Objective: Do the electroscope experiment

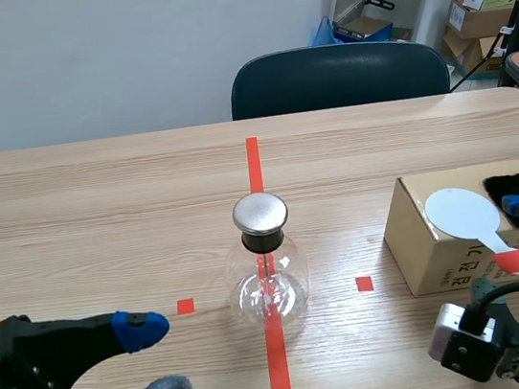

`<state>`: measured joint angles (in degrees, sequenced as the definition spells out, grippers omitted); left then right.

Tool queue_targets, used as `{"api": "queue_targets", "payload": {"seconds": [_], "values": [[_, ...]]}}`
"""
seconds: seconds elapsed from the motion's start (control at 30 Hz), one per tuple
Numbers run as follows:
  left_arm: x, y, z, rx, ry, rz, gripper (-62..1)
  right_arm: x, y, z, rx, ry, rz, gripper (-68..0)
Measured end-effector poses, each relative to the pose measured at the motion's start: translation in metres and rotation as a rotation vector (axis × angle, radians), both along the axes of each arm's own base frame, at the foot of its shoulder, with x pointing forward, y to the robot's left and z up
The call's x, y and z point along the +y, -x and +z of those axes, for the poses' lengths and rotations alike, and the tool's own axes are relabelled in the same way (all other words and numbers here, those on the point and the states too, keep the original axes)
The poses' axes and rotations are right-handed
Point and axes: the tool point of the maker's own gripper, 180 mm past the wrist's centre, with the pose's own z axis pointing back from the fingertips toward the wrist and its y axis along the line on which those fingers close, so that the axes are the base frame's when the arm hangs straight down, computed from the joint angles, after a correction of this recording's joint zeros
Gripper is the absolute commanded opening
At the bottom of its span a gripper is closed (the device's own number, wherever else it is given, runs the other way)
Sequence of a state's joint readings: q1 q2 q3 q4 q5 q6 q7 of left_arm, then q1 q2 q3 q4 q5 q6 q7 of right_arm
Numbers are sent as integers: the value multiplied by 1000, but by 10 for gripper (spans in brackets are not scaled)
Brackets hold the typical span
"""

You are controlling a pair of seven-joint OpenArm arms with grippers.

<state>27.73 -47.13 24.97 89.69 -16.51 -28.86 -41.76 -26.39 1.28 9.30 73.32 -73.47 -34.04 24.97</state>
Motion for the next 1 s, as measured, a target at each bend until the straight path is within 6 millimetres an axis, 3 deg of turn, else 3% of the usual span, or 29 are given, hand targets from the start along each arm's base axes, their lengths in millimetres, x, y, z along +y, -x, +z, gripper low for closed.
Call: {"api": "queue_targets", "payload": {"seconds": [0.17, 0.33, 0.63, 0.83, 1.0], "values": [[2, 1, -1, 8, -3, 11, -298, -3, 0, 1, -6, -22, -18, 4], [11, -12, 5, -24, -19, 81, -298, -11, 6, 0, -3, -77, -70, 4], [12, -35, 5, -36, -118, 179, -298, -9, 59, -16, 117, -74, 20, 4], [29, -62, 15, -66, -151, 323, -297, -19, 84, 10, 146, -265, -21, 4], [45, -79, 23, -91, -175, 434, -297, -30, 67, 61, 108, -434, -32, 4]]}}
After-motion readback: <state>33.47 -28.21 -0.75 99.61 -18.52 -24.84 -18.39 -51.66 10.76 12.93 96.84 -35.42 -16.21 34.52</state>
